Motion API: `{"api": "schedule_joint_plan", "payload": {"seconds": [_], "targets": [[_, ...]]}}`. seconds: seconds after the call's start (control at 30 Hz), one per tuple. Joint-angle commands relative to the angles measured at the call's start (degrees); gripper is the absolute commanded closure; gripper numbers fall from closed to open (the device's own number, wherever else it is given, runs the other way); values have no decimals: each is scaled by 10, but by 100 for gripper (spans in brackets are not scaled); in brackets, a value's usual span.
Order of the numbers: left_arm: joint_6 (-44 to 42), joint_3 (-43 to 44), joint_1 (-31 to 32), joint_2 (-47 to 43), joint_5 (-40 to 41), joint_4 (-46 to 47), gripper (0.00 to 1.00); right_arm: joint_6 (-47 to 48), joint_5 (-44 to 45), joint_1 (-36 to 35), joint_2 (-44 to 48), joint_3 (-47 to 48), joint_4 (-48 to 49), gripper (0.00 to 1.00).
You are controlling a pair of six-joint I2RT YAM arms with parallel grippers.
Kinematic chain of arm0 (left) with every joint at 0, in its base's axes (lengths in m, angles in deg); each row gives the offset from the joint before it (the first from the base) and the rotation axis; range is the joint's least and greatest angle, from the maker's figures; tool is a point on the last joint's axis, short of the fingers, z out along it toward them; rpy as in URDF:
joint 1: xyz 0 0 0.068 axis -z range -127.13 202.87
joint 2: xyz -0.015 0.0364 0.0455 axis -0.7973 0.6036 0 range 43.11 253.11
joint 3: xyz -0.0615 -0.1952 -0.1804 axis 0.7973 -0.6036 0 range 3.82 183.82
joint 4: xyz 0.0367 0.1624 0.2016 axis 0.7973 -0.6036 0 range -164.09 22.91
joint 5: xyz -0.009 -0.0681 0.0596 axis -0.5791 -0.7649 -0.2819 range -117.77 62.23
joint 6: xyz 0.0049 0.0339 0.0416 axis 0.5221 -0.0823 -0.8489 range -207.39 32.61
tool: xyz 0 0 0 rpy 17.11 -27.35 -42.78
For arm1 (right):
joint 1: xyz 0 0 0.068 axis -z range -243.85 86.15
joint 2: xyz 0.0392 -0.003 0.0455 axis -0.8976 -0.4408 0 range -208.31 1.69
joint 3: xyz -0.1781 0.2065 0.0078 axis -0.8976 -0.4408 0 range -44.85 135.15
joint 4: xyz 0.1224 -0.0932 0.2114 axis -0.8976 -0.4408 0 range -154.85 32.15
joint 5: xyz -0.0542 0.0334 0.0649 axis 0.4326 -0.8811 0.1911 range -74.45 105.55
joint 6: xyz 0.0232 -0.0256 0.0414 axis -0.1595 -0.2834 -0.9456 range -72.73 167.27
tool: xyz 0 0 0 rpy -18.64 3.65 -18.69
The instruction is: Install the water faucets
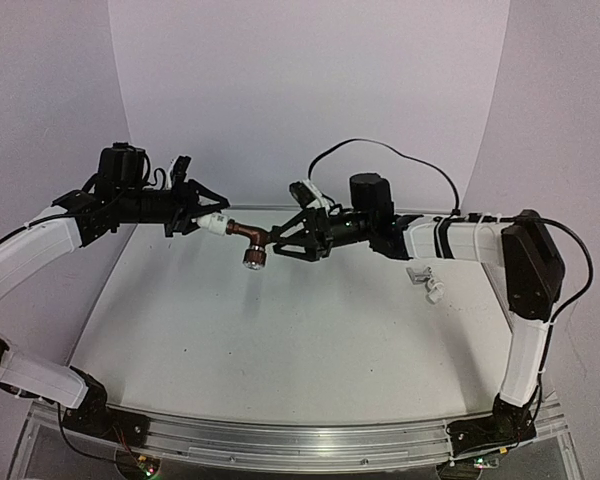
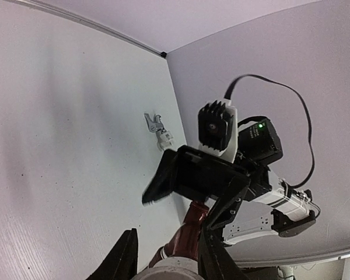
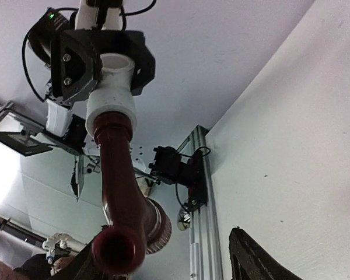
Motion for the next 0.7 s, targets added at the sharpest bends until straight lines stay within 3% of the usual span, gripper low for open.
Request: {"api": "schedule_joint_plan", "payload": {"seconds": [0.0, 0.17, 0.3, 0.5, 0.67], "targets": [[55, 37, -3, -3, 20, -8, 100, 306, 241, 5, 118, 8, -233, 14], [67, 46, -10, 5, 2, -24, 100, 612, 422, -64, 213, -64, -220, 5], [73, 51, -10, 12, -16, -25, 100, 869, 565, -141, 244, -137, -128, 2], [78, 50, -11, 17, -27, -27, 100, 1101, 670, -199, 231, -182, 32, 2], [78, 55, -11, 23, -42, -27, 100, 1267, 758, -230, 166, -185, 161, 3]]}}
